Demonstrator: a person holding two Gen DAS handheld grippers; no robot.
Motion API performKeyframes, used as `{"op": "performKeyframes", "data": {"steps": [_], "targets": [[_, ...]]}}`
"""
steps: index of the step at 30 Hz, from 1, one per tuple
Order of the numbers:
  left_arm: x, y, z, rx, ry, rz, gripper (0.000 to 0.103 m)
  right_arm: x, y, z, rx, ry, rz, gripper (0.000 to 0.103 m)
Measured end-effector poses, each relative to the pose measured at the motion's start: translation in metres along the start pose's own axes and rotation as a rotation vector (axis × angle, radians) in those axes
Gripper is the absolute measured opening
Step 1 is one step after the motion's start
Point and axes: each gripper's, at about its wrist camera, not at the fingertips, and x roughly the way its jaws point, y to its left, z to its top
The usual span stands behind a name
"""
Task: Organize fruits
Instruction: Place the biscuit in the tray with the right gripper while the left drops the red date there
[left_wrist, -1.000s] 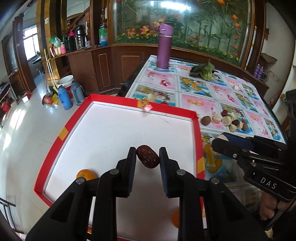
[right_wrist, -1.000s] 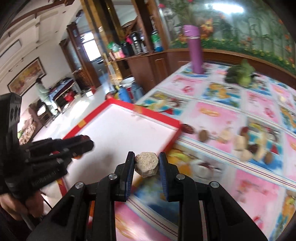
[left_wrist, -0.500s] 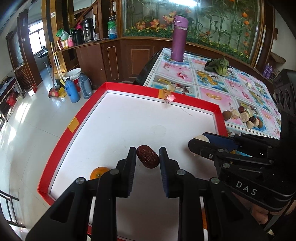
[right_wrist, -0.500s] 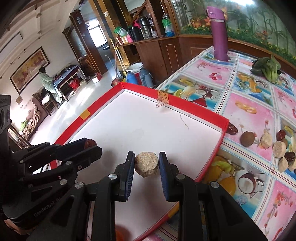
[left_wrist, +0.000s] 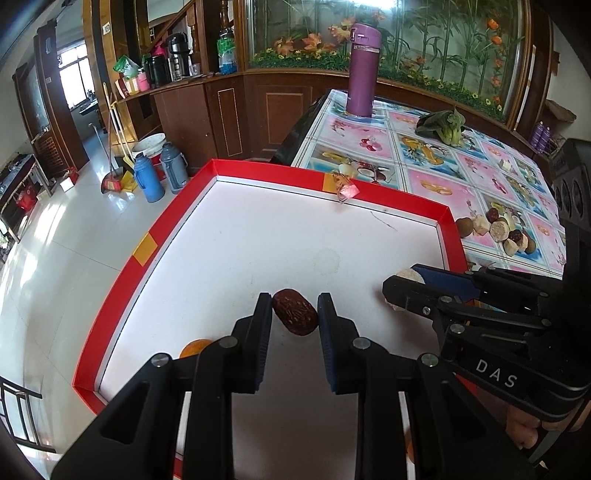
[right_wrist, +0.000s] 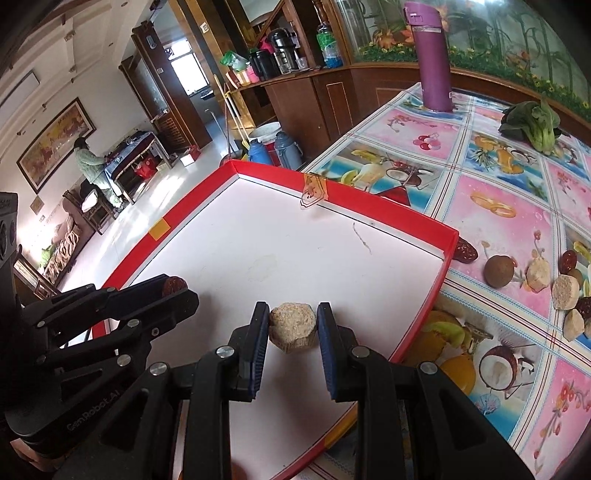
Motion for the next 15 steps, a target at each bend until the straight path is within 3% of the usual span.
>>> {"op": "performKeyframes", "data": {"steps": [11,13,15], "targets": [[0.020,0.004,-0.004,-0.006,0.078,0.073,0.028,0.006,0.006,0.002,-0.025,0.027,-0.011,0.026],[0.020,0.005,-0.004,-0.014,0.083,0.077,0.035,0.003,0.006,0.003,-0.032,0.021,-0.003,0.027],[0.019,0.004,-0.003,-0.017,0.080,0.087,0.058,-0.005,0.003,0.005,-0.036,-0.003,0.011,0.034]]}}
